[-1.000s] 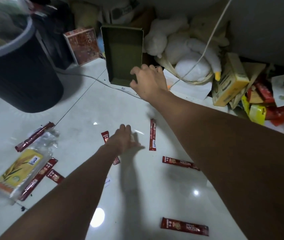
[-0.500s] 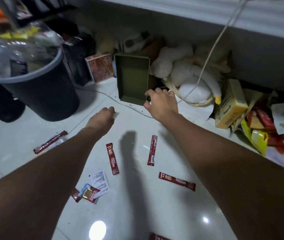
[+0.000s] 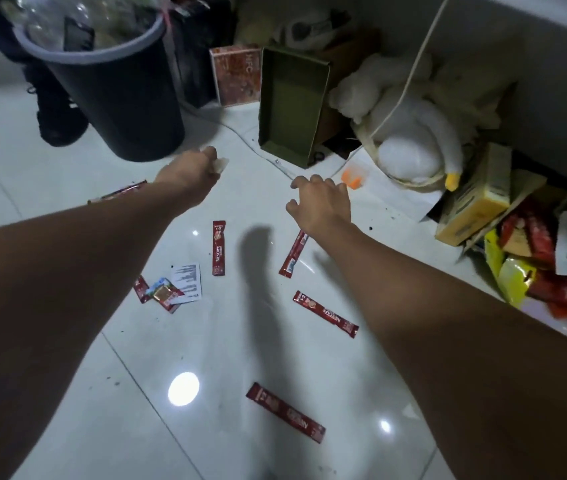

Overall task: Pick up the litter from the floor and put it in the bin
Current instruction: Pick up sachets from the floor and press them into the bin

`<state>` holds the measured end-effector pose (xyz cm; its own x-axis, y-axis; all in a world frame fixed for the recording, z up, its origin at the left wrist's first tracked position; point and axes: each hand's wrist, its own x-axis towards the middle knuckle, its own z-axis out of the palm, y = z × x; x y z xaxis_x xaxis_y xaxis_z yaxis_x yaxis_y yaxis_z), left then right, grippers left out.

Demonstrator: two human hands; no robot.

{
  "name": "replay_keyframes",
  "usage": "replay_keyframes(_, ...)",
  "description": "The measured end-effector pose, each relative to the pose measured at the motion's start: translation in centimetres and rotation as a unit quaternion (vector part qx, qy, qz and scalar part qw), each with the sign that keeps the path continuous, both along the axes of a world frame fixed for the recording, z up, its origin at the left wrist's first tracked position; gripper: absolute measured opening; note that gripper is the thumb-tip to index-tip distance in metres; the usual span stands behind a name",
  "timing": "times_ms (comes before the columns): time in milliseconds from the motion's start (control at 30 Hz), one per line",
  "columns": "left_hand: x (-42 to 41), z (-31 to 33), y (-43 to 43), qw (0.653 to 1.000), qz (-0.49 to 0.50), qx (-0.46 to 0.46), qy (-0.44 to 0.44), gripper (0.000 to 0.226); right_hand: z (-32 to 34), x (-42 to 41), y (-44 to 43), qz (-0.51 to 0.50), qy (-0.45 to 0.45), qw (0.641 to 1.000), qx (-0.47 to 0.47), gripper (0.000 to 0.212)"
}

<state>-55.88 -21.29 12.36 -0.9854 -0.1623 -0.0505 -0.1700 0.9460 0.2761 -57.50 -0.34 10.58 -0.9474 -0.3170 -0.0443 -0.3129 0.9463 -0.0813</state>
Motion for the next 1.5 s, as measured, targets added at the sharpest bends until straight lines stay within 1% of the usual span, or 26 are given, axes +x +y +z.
replay_keyframes(100,0.7,-1.6,0.8,1.0,-0.008,0.008,-0.008,0.025,-1.5,1.3,1.1,-0.011,-0.016,1.0,0.016,0.04)
replay_keyframes(233,0.8,-3.3,1.1,0.999,-0.036,0.0,0.005,0.025,-3.7,2.0,1.5,-0.033,-0.026,0.999,0.021,0.04)
replay_keyframes(333,0.8,-4.0,0.8,0.999,-0.031,0.003,0.013,0.026,-4.9,2.3,1.6,-0.048,-0.033,0.998,0.016,0.039)
replay_keyframes(467,1.6,-5.2,1.2,0.999,-0.03,-0.017,0.0,0.029,-6.7,4.1,1.5,-0.057,-0.058,0.996,0.028,0.037)
replay_keyframes(567,1.6,-6.7,1.7,0.999,-0.035,-0.001,0.002,0.031,-7.8,4.3,1.4,-0.064,-0.052,0.996,0.017,0.035)
replay_keyframes(700,1.4,-8.7,1.9,0.999,-0.035,0.012,0.002,0.035,-10.0,4.7,1.9,-0.061,-0.053,0.996,0.037,0.044)
replay_keyframes(800,1.5,-9.8,1.7,1.0,-0.03,0.008,0.004,0.041,-12.0,5.4,2.8,-0.066,-0.082,0.994,0.037,0.044)
replay_keyframes(1000,1.5,-11.5,1.8,1.0,-0.021,0.011,0.008,0.045,-14.0,6.6,3.5,-0.073,-0.147,0.986,0.038,0.049)
replay_keyframes(1167,1.4,-11.7,1.8,1.0,-0.023,-0.004,0.011,0.037,-14.5,8.1,3.3,-0.087,-0.189,0.976,0.062,0.056)
replay_keyframes(1233,1.3,-11.6,1.6,1.0,-0.022,-0.009,0.009,0.032,-14.7,8.7,3.5,-0.093,-0.184,0.975,0.083,0.058)
replay_keyframes(1367,1.1,-11.3,1.3,1.0,-0.017,-0.018,0.01,0.025,-15.5,9.4,4.0,-0.087,-0.172,0.977,0.09,0.048)
replay_keyframes(1500,1.4,-10.6,1.5,0.999,-0.019,-0.021,0.018,0.029,-15.4,9.6,4.0,-0.079,-0.197,0.975,0.069,0.033)
